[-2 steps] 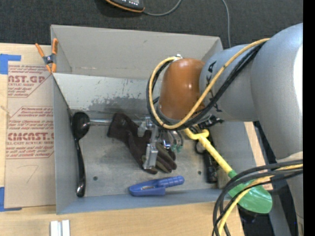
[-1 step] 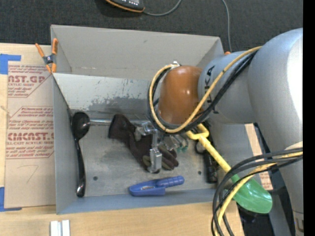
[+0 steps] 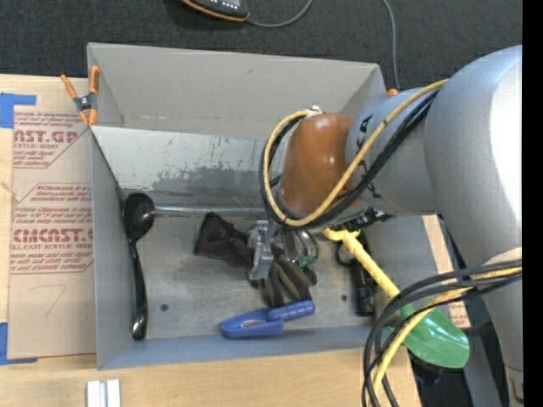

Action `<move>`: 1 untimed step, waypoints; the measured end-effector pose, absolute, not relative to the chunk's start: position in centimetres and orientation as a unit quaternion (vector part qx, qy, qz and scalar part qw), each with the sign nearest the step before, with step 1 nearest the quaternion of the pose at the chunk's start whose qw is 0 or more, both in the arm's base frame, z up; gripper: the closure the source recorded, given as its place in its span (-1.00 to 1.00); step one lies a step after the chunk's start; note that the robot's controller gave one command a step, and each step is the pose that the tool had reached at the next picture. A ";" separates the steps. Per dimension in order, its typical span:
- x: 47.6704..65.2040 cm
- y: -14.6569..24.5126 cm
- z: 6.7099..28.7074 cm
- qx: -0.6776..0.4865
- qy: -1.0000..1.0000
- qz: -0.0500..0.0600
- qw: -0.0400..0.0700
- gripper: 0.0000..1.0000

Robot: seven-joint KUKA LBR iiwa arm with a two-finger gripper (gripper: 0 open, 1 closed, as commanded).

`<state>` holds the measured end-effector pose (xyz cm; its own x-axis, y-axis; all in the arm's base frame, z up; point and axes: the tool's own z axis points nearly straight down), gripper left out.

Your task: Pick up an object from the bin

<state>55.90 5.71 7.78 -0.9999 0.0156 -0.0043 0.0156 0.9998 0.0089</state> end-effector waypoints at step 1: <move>55.9 5.7 7.8 0.008 1.000 0.004 0.002 1.00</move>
Offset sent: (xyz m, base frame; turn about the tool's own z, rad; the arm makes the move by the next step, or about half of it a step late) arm -0.0044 -0.0159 0.0056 0.0033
